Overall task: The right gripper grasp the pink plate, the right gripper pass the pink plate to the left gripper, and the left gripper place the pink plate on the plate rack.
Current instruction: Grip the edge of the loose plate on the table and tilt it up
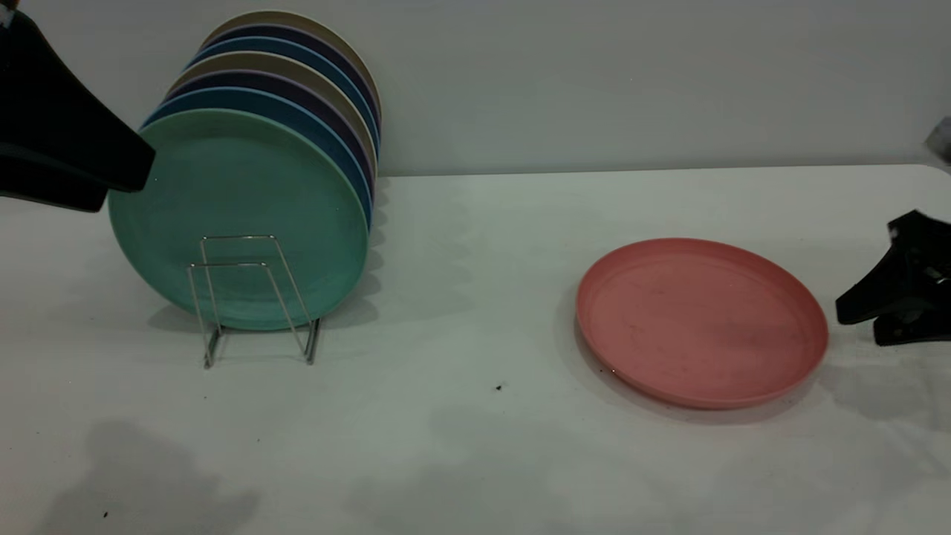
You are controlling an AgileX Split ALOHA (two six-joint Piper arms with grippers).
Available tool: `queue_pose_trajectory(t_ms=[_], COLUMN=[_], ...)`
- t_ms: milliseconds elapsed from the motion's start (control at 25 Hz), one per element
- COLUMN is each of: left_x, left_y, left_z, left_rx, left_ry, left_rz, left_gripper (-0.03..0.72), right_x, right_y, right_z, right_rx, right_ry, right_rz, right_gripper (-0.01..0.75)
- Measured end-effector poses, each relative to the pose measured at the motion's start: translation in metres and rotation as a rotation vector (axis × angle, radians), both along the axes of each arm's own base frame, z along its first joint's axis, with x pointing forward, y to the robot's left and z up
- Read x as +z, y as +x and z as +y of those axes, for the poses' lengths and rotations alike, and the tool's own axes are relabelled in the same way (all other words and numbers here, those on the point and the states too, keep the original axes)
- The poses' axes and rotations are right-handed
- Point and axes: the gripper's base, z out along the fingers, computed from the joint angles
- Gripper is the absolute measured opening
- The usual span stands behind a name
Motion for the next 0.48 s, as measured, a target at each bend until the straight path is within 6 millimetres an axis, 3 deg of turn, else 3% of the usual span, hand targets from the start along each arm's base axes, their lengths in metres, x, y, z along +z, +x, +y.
queue_pose_trajectory(t_ms=[480], left_x=[0.0], left_y=[0.0], left_z=[0.0], left_rx=[-0.003], left_ry=[0.002], left_rz=[-0.002], left_gripper=[0.404], right_x=[-0.027], right_y=[0.015], right_z=[-0.003], right_rx=[-0.054], right_ry=[0.037], right_rz=[0.005], right_gripper=[0.426])
